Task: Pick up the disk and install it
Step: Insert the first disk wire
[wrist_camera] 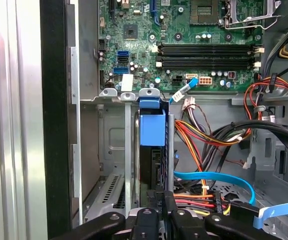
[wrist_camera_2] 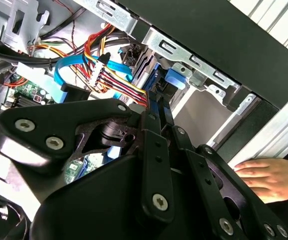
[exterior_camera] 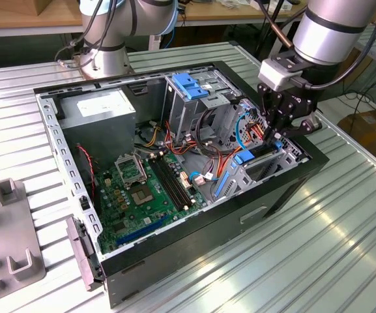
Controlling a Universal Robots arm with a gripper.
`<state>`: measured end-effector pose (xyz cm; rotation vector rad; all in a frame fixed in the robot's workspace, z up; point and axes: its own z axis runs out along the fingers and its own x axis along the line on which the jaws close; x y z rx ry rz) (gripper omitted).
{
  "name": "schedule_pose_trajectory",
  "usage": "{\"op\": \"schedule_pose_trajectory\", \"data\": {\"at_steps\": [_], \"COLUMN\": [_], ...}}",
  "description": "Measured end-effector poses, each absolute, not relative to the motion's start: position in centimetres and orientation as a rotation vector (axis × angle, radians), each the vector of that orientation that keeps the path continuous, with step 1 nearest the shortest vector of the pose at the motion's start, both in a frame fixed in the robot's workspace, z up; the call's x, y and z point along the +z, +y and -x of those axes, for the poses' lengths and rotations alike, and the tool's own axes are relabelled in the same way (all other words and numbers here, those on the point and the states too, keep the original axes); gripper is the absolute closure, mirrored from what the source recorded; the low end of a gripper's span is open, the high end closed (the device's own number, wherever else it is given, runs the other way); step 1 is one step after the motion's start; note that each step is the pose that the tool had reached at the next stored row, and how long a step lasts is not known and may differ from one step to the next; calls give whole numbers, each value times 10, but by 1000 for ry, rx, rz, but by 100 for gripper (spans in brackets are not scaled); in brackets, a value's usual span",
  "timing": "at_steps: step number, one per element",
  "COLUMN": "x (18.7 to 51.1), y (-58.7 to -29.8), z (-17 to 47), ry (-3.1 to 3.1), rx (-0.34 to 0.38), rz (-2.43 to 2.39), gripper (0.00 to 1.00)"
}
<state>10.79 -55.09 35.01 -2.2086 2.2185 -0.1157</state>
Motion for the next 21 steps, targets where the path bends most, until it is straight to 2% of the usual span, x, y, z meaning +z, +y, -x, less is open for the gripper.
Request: {"op": "schedule_pose_trajectory", "data": {"at_steps": [21], "x": [346], "y": [-553], "z": [-108], "ry": [2236], "rx": [-116], "rz": [2192], "gripper": [84]}}
